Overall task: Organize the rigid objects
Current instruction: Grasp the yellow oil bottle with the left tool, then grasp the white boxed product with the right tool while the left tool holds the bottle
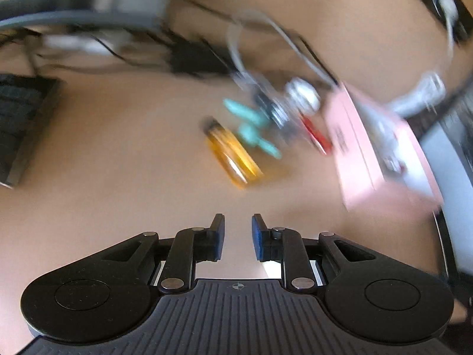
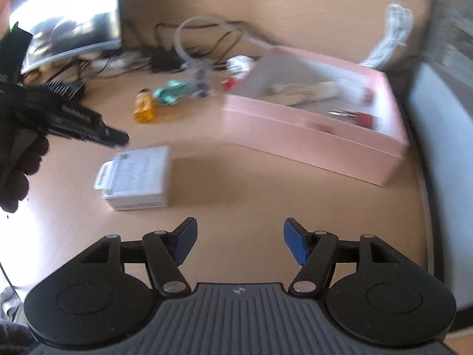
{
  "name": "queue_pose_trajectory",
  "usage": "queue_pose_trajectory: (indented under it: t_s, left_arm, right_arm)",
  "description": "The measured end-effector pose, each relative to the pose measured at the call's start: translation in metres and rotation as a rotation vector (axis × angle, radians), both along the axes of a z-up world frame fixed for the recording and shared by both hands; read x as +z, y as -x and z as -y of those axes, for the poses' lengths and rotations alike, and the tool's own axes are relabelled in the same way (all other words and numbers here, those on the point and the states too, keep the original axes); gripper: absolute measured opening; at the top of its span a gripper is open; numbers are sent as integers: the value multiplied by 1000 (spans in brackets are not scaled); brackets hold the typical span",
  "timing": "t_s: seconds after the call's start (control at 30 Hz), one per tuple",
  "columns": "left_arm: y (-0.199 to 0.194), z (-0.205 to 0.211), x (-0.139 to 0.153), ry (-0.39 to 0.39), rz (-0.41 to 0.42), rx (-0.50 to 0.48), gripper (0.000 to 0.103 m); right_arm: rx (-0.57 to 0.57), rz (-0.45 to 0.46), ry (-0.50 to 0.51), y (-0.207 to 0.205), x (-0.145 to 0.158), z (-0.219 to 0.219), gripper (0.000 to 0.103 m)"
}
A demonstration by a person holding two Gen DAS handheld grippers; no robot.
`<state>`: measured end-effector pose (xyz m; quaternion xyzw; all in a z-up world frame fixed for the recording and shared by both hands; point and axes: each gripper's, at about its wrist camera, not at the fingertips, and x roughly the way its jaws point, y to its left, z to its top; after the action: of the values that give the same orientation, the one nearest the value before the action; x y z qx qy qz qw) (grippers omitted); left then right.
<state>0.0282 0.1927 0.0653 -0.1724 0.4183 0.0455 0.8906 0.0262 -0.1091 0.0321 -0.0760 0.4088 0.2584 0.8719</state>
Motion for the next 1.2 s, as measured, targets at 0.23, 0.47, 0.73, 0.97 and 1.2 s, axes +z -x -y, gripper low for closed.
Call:
queue_pose_trajectory:
  t_s: [0.23, 0.47, 0.73, 0.97, 1.2]
  left_arm:
    - [-31, -27, 8, 43, 49, 130, 22]
    - [-77, -16, -11, 94, -29, 177, 29]
    - [-105, -6, -27, 118, -108, 105, 33]
    - [-104, -8, -30, 121, -67, 64, 33]
    - [-69, -15, -32, 151, -36, 63, 32]
  right_arm:
    - [103, 27, 12, 12, 4, -31, 65]
    - [5, 12, 50, 14, 0, -12, 65]
    - [-127, -45, 50, 16, -10, 16, 65]
    - [-149, -42, 48, 18, -10, 20, 65]
    - [-98, -16, 34, 17, -7, 7, 65]
